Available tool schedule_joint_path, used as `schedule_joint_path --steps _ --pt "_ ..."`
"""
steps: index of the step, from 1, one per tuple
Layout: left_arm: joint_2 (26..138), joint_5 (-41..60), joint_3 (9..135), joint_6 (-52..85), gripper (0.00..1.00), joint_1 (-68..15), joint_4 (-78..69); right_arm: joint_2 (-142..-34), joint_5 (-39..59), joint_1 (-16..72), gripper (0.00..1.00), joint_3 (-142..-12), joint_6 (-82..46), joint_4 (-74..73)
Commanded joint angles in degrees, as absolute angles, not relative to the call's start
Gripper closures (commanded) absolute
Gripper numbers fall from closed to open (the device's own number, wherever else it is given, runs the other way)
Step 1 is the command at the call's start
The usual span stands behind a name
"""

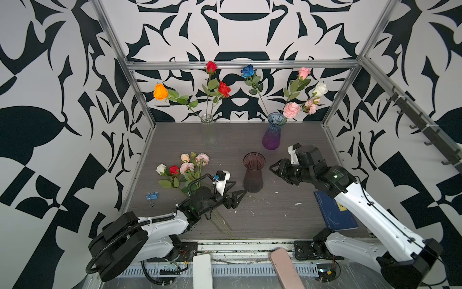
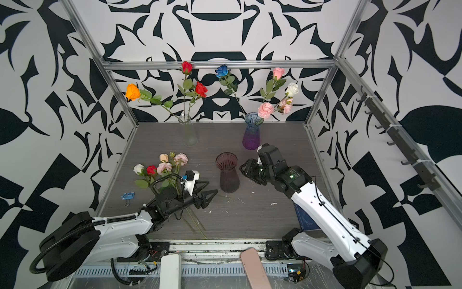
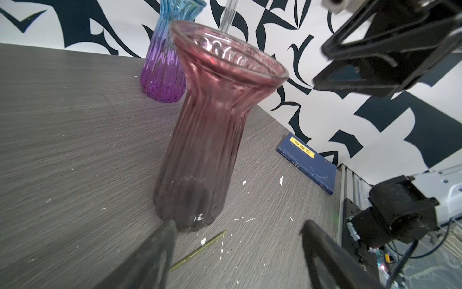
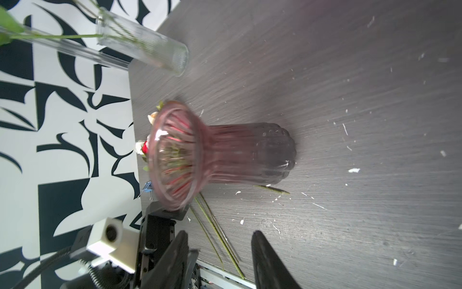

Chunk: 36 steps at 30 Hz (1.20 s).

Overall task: Arrange the flowers into the vase
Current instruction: 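Set the dark purple vase upright with the right gripper while the left grasps roses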

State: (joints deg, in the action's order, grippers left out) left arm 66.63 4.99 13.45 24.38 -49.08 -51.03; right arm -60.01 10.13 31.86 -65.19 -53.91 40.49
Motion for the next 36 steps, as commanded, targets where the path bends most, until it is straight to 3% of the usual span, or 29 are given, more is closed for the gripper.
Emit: schedule_joint_path --steps 1,10,17,19,22,29,36 --pt "63.28 0.76 11.87 26.22 0.24 -48.8 -49.27 -55.26 4.81 31.95 0.54 -71.14 -48.32 46.04" --pt "42.41 -23.86 13.53 43.05 0.28 -48.18 -11.64 -39.24 -3.17 31.91 0.54 -53.34 -52.91 46.37" --pt "29.73 -33.06 13.9 57.55 0.4 -47.9 11.25 -34.34 -1.58 31.82 0.58 -28.47 -59.81 32.7" --pt "30.86 -33.97 14.94 58.56 0.47 -47.66 13.3 -35.16 -1.8 31.82 0.61 -23.88 -60.27 28.62" --pt "37.82 -32.68 18.52 59.19 0.48 -45.23 15.66 -38.12 -3.13 31.82 0.61 -19.7 -59.65 24.09" --pt "59.41 -13.23 28.14 57.39 0.43 -27.98 17.94 -43.56 -2.23 31.91 0.62 -15.75 -58.71 16.58" --pt "61.38 -11.84 27.82 58.62 0.44 -26.98 16.74 -38.81 -1.99 31.89 0.61 -13.59 -58.96 15.98"
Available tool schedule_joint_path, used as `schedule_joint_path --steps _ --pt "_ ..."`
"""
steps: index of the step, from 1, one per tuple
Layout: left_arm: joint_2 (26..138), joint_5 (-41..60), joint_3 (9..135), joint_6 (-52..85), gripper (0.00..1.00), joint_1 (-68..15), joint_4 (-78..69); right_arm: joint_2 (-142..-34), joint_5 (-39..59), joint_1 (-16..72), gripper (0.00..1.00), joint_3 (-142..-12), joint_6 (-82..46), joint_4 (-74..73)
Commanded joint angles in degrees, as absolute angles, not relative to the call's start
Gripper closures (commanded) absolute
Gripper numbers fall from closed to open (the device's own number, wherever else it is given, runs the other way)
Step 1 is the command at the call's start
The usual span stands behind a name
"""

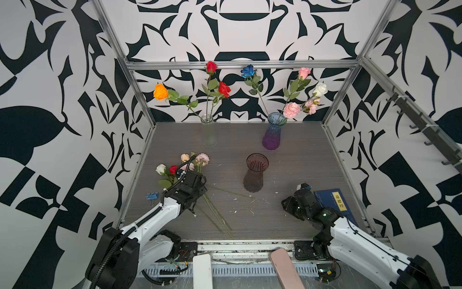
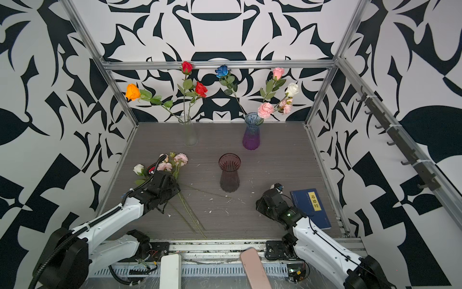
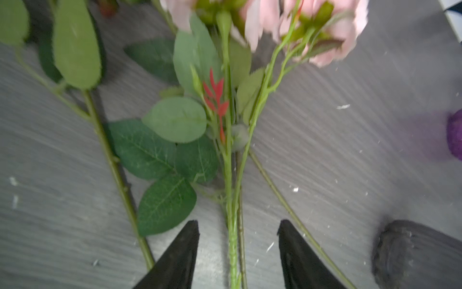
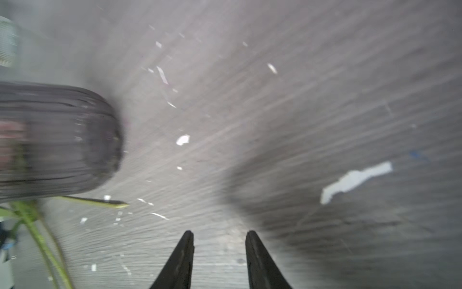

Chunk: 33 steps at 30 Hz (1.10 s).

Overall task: Arrange the flowers into the vase
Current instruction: 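Set the dark purple vase upright with the right gripper while the left grasps roses, then lift the pink rose stems with the left gripper toward the dark purple vase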

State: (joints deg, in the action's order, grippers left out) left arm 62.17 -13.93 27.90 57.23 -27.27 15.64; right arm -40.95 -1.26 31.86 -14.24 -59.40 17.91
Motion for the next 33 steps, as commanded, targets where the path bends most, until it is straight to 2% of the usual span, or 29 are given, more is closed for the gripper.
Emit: schedule_joint_path --steps 1,14,18,23,24,30,33 --pt "61.27 -11.7 27.45 59.07 0.44 -26.98 16.43 -38.27 -2.18 31.82 0.61 -13.46 -59.03 16.25" --pt "71.17 -7.49 31.85 58.57 0.45 -26.98 17.84 -39.17 -1.76 31.82 0.61 -13.62 -58.62 15.77" --pt "72.6 -6.97 32.87 58.19 0.56 -26.74 18.24 -38.58 -1.93 31.82 0.61 -13.57 -58.71 16.07" --pt "72.4 -6.76 32.31 58.27 0.83 -26.46 17.93 -38.85 -1.85 31.82 0.61 -13.58 -58.71 16.06" --pt "71.98 -6.84 32.09 58.42 0.85 -26.46 17.77 -38.98 -1.85 31.82 0.61 -13.55 -58.71 16.05" --pt "69.75 -7.37 30.59 58.91 1.0 -26.41 17.23 -39.42 -1.85 31.85 0.61 -13.79 -58.68 16.0" --pt "68.81 -7.51 30.19 58.93 1.0 -26.46 17.06 -39.4 -1.85 31.82 0.61 -13.63 -58.77 16.0"
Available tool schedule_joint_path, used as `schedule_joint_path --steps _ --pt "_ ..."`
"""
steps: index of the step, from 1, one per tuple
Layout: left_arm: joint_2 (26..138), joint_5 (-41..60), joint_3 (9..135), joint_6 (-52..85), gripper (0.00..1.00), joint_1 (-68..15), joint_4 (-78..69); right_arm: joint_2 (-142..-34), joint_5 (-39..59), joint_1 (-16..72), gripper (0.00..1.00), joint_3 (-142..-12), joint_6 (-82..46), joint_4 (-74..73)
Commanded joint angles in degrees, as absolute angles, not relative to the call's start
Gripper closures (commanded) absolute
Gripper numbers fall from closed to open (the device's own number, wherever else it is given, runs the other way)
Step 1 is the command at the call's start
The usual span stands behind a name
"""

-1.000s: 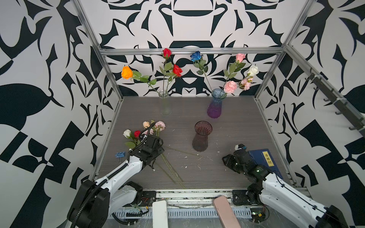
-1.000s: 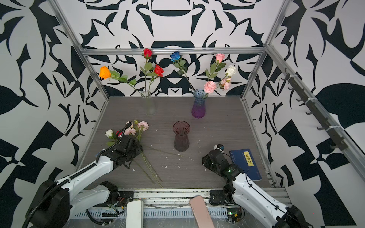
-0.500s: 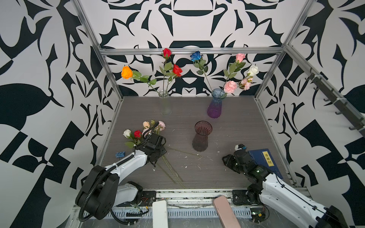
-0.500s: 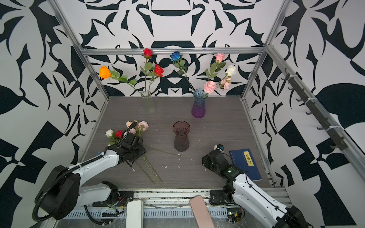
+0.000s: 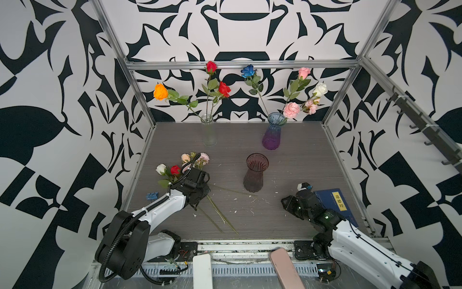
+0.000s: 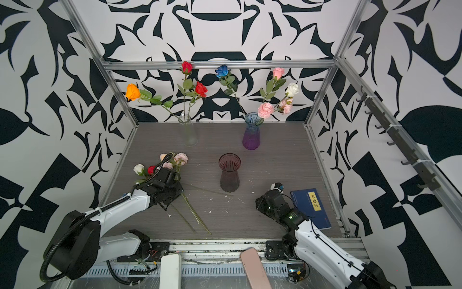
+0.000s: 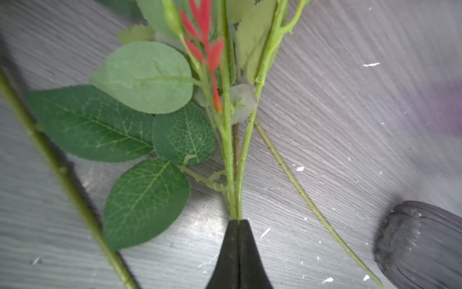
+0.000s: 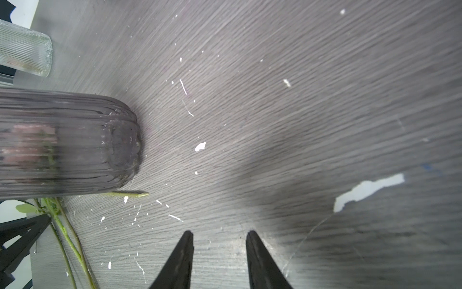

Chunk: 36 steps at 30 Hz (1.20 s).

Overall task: Arrange the flowers into the vase
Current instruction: 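Lift the pink rose stems with the left gripper toward the dark purple vase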

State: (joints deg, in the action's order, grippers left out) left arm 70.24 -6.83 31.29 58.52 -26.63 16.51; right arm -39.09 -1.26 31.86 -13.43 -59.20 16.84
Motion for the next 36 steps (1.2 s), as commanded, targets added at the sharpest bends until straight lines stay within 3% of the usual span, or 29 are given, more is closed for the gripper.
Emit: schedule_joint_path --steps 1,7,9,10,14,22,30,36 --pt "68.46 -7.54 29.91 59.04 1.0 -26.46 16.87 -39.38 -1.85 31.82 0.61 -13.62 -58.8 16.0" --pt "66.58 -7.78 28.27 59.9 1.0 -26.46 15.4 -39.11 -1.85 31.82 0.61 -13.5 -58.88 16.16" --pt "67.15 -7.16 28.19 59.84 0.78 -26.45 14.53 -39.2 -1.85 31.82 0.61 -13.49 -58.91 16.06" --pt "67.64 -7.02 28.39 59.72 0.72 -26.41 14.5 -39.28 -1.85 31.84 0.61 -13.51 -58.97 16.03" --pt "70.49 -6.03 30.03 58.76 0.7 -26.37 14.97 -39.55 -1.85 31.82 0.61 -13.58 -58.97 15.99" --pt "74.64 -4.92 32.08 57.58 0.77 -26.37 15.19 -39.64 -1.85 31.82 0.61 -13.56 -58.98 15.86" --pt "75.33 -4.74 32.79 56.94 0.98 -26.37 15.78 -39.21 -1.85 31.82 0.61 -13.46 -58.97 16.07" --pt "70.59 -5.61 32.18 56.66 1.0 -25.87 17.28 -38.67 -1.93 31.82 0.61 -13.36 -59.01 16.43"
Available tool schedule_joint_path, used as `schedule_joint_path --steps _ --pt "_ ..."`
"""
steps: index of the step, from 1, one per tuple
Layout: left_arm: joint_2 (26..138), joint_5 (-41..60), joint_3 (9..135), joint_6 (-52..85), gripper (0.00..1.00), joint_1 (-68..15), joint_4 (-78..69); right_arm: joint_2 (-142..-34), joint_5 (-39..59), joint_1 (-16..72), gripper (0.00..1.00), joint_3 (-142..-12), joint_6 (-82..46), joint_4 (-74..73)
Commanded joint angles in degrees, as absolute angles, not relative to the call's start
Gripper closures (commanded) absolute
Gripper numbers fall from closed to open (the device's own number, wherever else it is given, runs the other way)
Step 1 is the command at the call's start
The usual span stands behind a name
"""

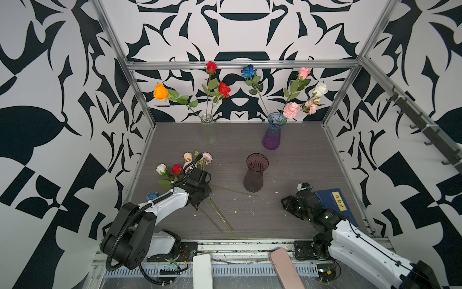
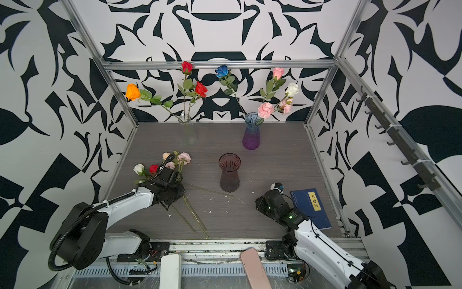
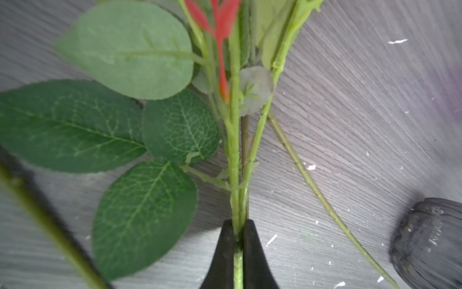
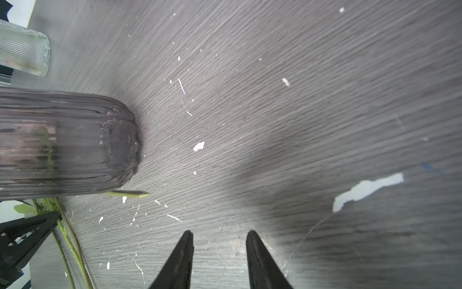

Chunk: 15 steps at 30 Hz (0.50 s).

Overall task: Arrange the flowers into the vase
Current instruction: 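Lift the pink rose stems with the left gripper toward the dark purple vase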

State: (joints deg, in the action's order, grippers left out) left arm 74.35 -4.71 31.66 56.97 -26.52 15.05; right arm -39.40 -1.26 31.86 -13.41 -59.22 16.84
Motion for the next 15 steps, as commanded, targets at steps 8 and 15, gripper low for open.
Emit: schedule_joint_path --steps 8,15 --pt "47.5 -14.13 35.04 53.29 1.0 -25.63 27.86 -38.99 -2.02 31.73 0.61 -13.58 -58.93 16.62" --pt "29.22 -6.91 35.16 46.66 1.0 -25.66 15.82 -42.92 -1.41 31.66 0.61 -14.17 -58.91 14.63"
